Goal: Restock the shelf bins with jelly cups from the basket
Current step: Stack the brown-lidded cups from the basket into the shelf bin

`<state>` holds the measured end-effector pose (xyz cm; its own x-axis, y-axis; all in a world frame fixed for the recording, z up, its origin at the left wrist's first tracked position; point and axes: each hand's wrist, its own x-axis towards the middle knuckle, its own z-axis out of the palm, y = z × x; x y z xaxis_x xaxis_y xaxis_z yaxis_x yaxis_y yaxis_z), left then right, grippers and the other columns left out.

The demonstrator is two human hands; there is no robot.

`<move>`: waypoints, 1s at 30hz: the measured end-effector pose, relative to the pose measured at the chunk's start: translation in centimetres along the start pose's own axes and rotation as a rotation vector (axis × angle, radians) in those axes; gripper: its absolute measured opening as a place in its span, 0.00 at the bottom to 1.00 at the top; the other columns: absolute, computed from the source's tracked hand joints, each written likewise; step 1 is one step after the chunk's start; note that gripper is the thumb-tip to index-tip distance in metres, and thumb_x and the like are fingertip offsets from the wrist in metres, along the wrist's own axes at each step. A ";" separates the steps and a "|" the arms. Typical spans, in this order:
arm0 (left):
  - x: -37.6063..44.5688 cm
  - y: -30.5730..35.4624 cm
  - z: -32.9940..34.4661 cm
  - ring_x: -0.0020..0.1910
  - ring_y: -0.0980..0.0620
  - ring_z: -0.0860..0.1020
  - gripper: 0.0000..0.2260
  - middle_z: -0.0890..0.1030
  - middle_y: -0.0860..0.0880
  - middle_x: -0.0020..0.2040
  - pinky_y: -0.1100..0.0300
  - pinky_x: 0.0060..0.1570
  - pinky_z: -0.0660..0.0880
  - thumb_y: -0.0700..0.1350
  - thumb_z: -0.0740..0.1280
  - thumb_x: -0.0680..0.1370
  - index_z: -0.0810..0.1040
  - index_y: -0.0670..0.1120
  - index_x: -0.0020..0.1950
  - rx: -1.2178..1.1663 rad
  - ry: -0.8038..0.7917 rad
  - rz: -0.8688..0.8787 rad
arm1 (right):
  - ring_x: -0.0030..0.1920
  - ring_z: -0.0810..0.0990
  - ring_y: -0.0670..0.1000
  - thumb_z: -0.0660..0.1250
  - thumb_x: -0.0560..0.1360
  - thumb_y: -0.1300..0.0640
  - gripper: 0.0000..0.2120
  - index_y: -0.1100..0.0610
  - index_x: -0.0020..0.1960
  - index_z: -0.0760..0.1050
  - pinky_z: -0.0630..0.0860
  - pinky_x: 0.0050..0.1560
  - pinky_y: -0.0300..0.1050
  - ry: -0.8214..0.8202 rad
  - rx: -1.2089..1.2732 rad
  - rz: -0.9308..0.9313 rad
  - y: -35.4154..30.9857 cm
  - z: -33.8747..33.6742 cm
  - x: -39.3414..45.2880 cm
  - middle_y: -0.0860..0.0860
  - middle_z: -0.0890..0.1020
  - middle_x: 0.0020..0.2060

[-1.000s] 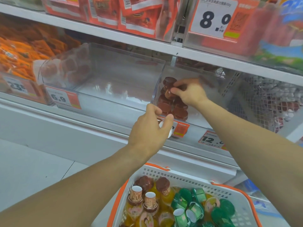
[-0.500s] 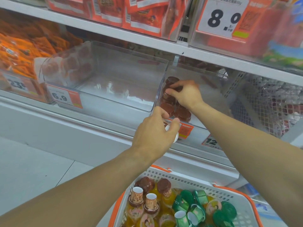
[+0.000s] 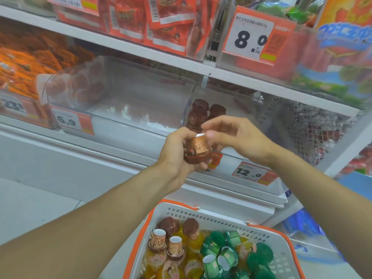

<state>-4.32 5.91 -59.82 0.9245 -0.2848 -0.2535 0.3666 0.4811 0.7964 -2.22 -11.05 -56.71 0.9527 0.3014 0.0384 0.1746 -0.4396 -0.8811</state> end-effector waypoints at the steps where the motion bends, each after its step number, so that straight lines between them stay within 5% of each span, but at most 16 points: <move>1: -0.2 0.1 0.2 0.33 0.44 0.79 0.14 0.82 0.43 0.32 0.58 0.28 0.75 0.43 0.58 0.80 0.79 0.37 0.44 -0.026 -0.005 -0.004 | 0.46 0.82 0.51 0.75 0.69 0.51 0.21 0.57 0.60 0.79 0.78 0.51 0.51 -0.018 -0.012 -0.002 0.0 -0.1 -0.9 0.54 0.85 0.48; 4: -0.3 0.0 0.8 0.44 0.45 0.83 0.15 0.84 0.41 0.43 0.56 0.40 0.83 0.46 0.61 0.83 0.80 0.35 0.55 -0.131 -0.016 -0.023 | 0.53 0.83 0.51 0.78 0.63 0.48 0.30 0.52 0.63 0.76 0.80 0.55 0.45 0.050 -0.065 0.019 0.2 0.1 -2.6 0.51 0.83 0.54; 8: -0.3 0.1 1.8 0.53 0.41 0.84 0.19 0.85 0.39 0.50 0.49 0.52 0.82 0.53 0.66 0.80 0.80 0.38 0.59 -0.124 -0.030 -0.035 | 0.48 0.84 0.54 0.81 0.58 0.52 0.30 0.59 0.57 0.77 0.81 0.50 0.46 0.291 0.089 0.026 1.5 1.3 -3.0 0.59 0.84 0.50; 13: -0.5 0.3 2.1 0.47 0.39 0.85 0.19 0.85 0.38 0.47 0.47 0.48 0.83 0.58 0.68 0.78 0.80 0.42 0.54 -0.023 -0.029 -0.062 | 0.46 0.83 0.60 0.80 0.61 0.55 0.24 0.63 0.54 0.80 0.80 0.49 0.54 0.353 0.423 0.044 2.0 1.7 -3.0 0.65 0.84 0.48; 17: -0.5 0.7 1.7 0.47 0.41 0.85 0.19 0.84 0.37 0.50 0.51 0.49 0.83 0.56 0.65 0.80 0.79 0.41 0.59 -0.008 -0.078 -0.084 | 0.50 0.84 0.55 0.72 0.72 0.57 0.20 0.63 0.62 0.78 0.80 0.49 0.46 0.320 0.523 0.105 1.5 1.6 -2.9 0.60 0.85 0.53; 21: -0.3 0.5 1.5 0.53 0.42 0.84 0.19 0.84 0.37 0.53 0.54 0.54 0.81 0.52 0.63 0.82 0.79 0.39 0.63 -0.009 -0.082 -0.088 | 0.50 0.83 0.58 0.67 0.79 0.54 0.13 0.60 0.59 0.80 0.79 0.52 0.51 0.346 0.405 0.145 0.8 1.5 -2.4 0.60 0.85 0.53; 25: 0.0 0.3 1.8 0.56 0.43 0.83 0.20 0.84 0.38 0.56 0.52 0.58 0.79 0.54 0.61 0.83 0.78 0.39 0.64 -0.008 -0.072 -0.064 | 0.53 0.83 0.64 0.74 0.73 0.47 0.13 0.54 0.53 0.85 0.80 0.57 0.60 0.372 0.165 0.036 -0.4 0.7 -1.5 0.59 0.86 0.48; 30: 0.5 0.2 1.8 0.49 0.43 0.85 0.23 0.85 0.40 0.53 0.49 0.51 0.82 0.60 0.57 0.83 0.80 0.43 0.58 0.194 -0.022 -0.033 | 0.40 0.84 0.53 0.76 0.72 0.55 0.09 0.60 0.47 0.84 0.82 0.45 0.47 0.435 0.018 0.021 -1.5 -0.4 0.2 0.56 0.86 0.40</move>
<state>-3.94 4.35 -58.81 0.9091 -0.3171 -0.2703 0.3672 0.3034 0.8793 -2.18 -10.70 -55.21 0.9728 -0.0935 0.2118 0.1533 -0.4254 -0.8919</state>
